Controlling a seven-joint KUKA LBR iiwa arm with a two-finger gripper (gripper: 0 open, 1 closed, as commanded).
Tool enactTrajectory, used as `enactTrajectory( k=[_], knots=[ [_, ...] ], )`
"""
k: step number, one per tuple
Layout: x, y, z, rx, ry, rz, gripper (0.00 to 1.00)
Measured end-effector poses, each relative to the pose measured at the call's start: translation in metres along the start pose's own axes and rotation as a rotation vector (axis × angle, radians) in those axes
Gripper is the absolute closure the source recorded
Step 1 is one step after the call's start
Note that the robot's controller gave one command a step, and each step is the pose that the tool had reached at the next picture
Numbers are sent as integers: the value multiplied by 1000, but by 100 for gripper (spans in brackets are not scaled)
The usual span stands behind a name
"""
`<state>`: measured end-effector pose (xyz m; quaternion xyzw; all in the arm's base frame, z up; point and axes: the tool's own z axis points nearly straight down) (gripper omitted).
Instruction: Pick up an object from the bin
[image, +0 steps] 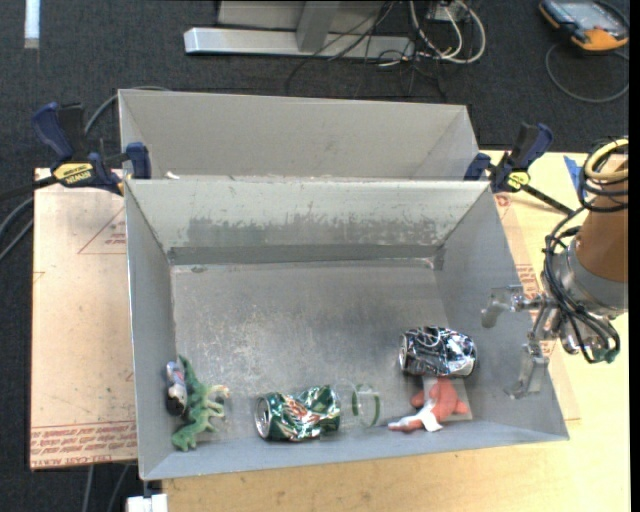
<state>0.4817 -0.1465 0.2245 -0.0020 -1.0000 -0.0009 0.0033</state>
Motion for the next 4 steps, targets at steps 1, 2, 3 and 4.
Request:
enactTrajectory(
  k=[1, 2, 3, 4],
  knots=[
    [-2, 1, -4, 2, -8, -5, 0],
    [-5, 10, 84, 1, -6, -172, 0],
    [-14, 47, 133, 3, -8, -376, 100],
    [-14, 47, 133, 3, -8, -376, 100]
  ],
)
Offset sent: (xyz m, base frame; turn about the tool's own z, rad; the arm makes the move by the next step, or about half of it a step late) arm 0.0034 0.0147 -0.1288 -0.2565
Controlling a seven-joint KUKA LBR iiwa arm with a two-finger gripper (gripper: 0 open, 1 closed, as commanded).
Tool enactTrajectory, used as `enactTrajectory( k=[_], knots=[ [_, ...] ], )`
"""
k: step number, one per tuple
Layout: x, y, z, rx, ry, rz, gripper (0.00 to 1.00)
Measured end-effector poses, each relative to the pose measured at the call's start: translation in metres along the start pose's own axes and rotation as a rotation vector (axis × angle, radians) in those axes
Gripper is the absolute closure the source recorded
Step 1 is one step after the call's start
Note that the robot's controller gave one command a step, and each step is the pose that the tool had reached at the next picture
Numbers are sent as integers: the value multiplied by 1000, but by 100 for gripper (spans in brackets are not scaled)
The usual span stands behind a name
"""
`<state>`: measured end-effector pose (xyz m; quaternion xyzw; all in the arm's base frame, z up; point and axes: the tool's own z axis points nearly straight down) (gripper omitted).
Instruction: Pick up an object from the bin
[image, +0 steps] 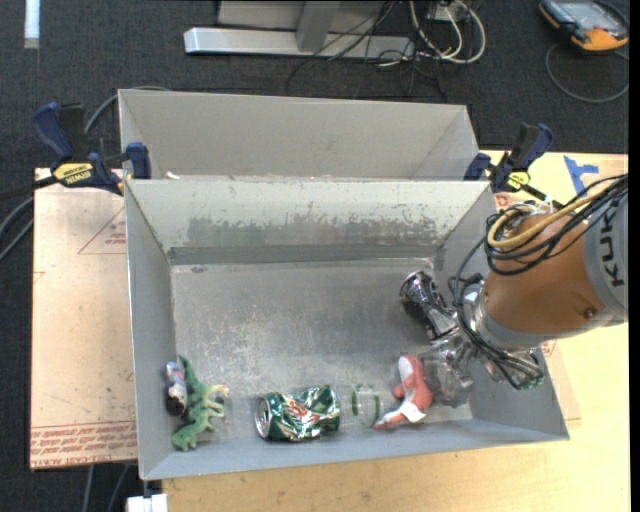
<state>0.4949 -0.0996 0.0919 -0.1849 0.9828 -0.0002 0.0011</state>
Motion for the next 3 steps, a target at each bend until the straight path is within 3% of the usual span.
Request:
enactTrajectory(
  k=[1, 2, 3],
  knots=[
    [-1, -7, -51, 3, -7, 10, 100],
    [-3, 39, -89, 0, -2, -422, 100],
    [-3, 39, -89, 0, -2, -423, 100]
  ],
)
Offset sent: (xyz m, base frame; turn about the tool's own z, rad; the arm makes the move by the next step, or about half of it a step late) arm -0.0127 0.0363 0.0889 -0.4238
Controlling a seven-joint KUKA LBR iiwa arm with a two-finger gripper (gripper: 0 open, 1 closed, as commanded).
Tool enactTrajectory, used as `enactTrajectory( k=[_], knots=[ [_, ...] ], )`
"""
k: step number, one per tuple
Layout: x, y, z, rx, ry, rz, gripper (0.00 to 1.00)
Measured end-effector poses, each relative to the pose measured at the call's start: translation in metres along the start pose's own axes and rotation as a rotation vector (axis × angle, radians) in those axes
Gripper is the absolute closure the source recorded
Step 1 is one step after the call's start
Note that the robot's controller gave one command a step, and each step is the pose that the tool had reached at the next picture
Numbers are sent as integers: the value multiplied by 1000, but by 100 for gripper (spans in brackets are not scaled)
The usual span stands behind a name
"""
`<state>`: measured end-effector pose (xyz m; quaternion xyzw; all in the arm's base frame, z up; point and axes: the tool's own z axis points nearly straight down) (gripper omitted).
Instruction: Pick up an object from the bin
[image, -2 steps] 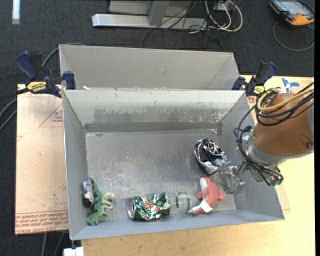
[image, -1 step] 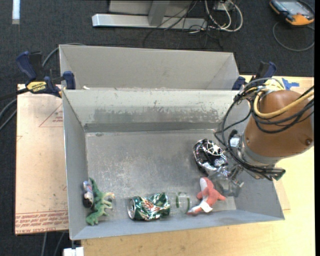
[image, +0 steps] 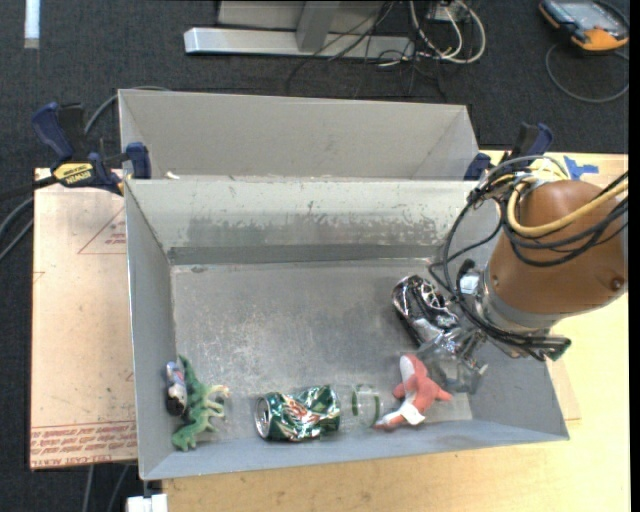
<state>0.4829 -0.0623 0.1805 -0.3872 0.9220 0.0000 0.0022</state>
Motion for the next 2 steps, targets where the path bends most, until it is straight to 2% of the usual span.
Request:
enactTrajectory(
  k=[1, 2],
  knots=[
    [-29, 22, -48, 2, -4, -84, 100],
    [-38, -8, -23, 0, -3, 203, 0]
  ],
)
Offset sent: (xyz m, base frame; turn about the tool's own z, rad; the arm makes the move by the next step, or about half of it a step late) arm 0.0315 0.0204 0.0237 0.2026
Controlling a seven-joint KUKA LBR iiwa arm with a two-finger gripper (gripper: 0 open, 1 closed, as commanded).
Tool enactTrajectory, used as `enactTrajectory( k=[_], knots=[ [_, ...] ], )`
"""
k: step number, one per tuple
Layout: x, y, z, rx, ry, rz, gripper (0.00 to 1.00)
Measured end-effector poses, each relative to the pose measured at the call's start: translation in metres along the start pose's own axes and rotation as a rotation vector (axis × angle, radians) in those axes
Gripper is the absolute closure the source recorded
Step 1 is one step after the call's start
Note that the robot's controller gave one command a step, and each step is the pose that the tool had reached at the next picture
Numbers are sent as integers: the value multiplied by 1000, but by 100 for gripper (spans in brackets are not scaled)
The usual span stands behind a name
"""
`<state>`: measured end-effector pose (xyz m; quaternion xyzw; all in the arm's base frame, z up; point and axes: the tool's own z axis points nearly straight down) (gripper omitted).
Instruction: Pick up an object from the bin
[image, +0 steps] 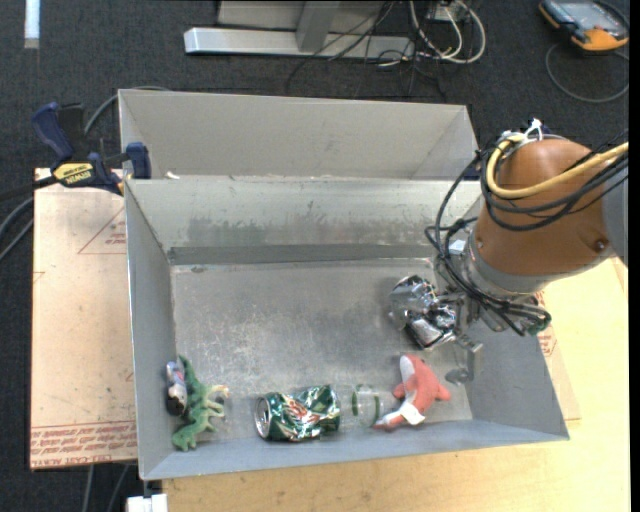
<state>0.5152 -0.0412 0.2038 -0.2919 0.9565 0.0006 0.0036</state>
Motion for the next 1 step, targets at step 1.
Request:
enactTrajectory(
  k=[1],
  knots=[
    [0, 0, 0, 0, 0, 0, 100]
  ],
)
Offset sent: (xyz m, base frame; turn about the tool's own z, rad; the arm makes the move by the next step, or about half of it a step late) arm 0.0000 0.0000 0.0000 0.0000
